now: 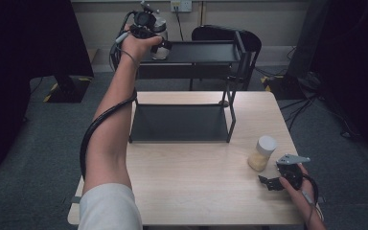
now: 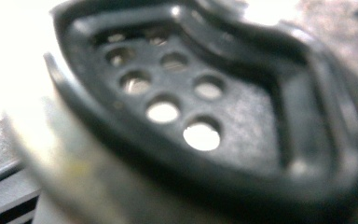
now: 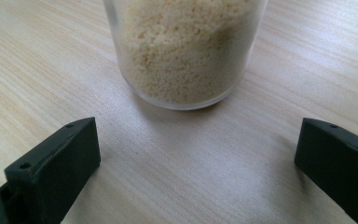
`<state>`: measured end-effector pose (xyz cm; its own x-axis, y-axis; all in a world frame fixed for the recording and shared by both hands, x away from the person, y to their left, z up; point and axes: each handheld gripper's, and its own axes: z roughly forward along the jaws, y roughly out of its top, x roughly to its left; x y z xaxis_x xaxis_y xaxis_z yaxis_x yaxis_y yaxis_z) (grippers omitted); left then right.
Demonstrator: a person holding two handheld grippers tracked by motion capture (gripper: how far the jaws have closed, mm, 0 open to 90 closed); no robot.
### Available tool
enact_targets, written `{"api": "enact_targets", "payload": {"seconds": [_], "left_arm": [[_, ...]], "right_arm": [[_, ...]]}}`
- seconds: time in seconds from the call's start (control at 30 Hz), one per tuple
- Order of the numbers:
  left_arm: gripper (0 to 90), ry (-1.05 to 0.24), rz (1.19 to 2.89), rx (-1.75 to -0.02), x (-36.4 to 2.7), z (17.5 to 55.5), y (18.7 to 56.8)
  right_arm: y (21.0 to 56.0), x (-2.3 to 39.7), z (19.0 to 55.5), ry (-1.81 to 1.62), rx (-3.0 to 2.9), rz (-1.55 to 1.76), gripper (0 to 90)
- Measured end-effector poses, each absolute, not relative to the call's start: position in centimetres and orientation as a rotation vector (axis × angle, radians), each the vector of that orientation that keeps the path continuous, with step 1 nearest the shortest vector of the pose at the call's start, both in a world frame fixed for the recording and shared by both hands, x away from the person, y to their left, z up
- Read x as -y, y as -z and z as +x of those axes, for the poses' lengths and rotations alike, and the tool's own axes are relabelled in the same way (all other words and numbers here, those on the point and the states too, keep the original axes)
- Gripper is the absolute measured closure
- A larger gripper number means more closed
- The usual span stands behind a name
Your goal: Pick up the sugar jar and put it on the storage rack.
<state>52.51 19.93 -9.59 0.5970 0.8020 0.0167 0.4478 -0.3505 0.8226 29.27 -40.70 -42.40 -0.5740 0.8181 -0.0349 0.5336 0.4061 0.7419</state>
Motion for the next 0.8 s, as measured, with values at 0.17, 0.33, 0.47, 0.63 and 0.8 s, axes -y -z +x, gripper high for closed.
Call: {"api": "enact_targets", "payload": {"seconds": [0.17, 0.33, 0.47, 0.63, 0.8], "left_arm": [[29.8, -0.533, 1.992, -0.994, -20.04, 52.7, 10.06], [29.8, -0.533, 1.983, -0.996, -20.09, 52.72, 10.28], [29.7, -0.536, 1.98, -1.008, -19.91, 52.68, 10.27], [29.6, -0.537, 1.973, -1.01, -19.96, 52.56, 10.39], [19.2, -0.514, 1.935, -1.056, -20.18, 52.4, 10.53]], "right_arm": [[42.4, 40.7, 29.27, -0.986, -2.273, 1.159, 0.0], [42.41, 40.7, 29.26, -0.986, -2.273, 1.159, 0.0], [42.4, 40.7, 29.26, -0.986, -2.273, 1.159, 0.0], [42.4, 40.69, 29.26, -0.986, -2.273, 1.159, 0.0], [42.41, 40.7, 29.26, -0.986, -2.273, 1.158, 0.0]]}}
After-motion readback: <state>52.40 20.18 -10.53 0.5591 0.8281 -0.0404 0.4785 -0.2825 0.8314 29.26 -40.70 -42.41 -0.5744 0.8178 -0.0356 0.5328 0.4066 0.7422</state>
